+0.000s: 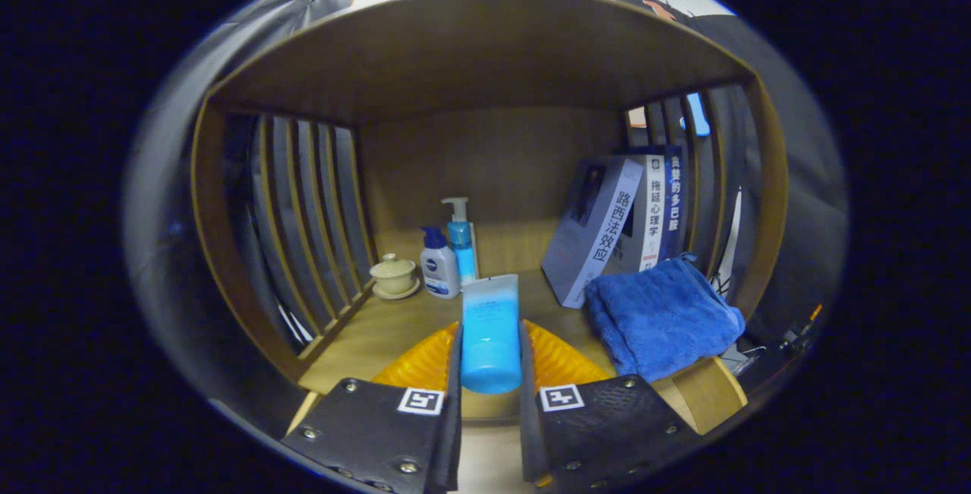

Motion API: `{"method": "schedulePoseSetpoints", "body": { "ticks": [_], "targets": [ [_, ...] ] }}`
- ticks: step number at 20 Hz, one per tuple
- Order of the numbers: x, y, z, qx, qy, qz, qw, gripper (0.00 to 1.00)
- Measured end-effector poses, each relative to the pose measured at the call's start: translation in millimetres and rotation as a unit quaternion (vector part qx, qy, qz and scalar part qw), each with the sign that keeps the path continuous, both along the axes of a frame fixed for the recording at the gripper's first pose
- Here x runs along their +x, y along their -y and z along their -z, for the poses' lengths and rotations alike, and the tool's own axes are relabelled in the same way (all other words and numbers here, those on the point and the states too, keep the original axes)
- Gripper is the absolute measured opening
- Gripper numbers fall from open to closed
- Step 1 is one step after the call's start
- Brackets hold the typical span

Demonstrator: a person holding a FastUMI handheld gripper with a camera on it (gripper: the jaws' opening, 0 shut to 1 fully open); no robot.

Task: Pull open the drawer, take out the items inside it, and place them on the countertop above the cabinet.

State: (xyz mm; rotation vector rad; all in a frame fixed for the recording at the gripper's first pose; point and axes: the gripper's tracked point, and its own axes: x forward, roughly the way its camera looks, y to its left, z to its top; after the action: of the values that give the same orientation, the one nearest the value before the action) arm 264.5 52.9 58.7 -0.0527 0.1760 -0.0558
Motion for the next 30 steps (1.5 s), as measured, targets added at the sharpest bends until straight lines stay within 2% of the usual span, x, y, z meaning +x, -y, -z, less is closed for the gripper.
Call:
{"method": "schedulePoseSetpoints", "body": {
  "ticks": [6,10,12,13,18,26,30],
  "targets": [
    [60,15,58,-0.037,-0.04,0.023,0.998,0.32],
    [70,13,92,-0.028,-0.072,0.019,0.997,0.36],
    [74,14,93,-0.024,-0.061,0.026,0.998,0.41],
    [68,15,91,-0.025,-0.059,0.026,0.998,0.41],
    [38,14,69,-0.032,-0.05,0.019,0.998,0.99],
    [-57,9,8,0.02,0.008,-0.014,1.0,0.99],
    [-110,21,-3,0.01,0.038,-0.015,0.999,0.99]
  ]
}}
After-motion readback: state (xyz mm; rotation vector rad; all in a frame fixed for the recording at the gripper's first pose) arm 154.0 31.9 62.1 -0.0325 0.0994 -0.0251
